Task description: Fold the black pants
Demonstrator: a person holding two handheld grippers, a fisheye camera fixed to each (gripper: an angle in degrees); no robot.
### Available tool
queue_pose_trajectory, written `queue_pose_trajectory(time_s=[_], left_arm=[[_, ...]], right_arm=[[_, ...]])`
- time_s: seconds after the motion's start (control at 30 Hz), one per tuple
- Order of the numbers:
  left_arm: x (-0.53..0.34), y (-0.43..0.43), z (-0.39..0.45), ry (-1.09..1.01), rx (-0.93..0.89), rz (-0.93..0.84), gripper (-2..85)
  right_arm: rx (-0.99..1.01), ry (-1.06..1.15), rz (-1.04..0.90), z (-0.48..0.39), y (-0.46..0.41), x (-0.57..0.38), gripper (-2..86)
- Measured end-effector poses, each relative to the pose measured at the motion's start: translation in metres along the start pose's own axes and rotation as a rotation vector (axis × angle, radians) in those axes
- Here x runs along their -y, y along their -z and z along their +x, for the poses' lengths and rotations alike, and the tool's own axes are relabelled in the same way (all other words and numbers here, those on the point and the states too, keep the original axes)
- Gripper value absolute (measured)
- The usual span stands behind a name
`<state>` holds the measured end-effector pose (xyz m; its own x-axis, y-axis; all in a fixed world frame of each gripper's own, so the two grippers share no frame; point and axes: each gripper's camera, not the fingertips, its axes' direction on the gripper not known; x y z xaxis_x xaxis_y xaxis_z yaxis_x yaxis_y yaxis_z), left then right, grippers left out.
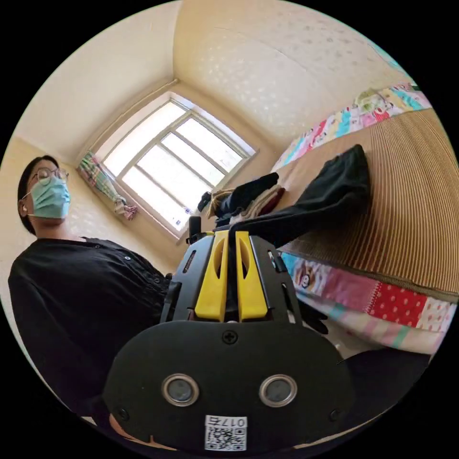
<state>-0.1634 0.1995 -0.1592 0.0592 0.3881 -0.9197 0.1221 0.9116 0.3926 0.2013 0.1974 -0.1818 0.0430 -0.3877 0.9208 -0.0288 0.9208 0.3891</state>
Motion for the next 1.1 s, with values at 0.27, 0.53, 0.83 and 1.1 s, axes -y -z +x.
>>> queue_pose_trajectory(time_s=[0.27,0.53,0.83,1.1], left_arm=[[0.085,0.076,0.132,-0.357,-0.138,0.368,0.2],[0.188,0.042,0.069,-0.17,0.14,0.324,0.1],[0.214,-0.018,-0.038,-0.072,0.504,0.164,0.2],[-0.062,-0.054,-0.114,0.393,0.395,-0.261,-0.1]], right_arm=[[-0.004,0.476,0.284,-0.203,0.061,0.104,2.2],[-0.177,0.183,0.241,-0.091,0.041,0.236,1.9],[-0.413,0.131,0.154,0.016,-0.024,0.264,2.4],[-0.336,-0.234,-0.312,0.092,-0.047,-0.032,3.5]])
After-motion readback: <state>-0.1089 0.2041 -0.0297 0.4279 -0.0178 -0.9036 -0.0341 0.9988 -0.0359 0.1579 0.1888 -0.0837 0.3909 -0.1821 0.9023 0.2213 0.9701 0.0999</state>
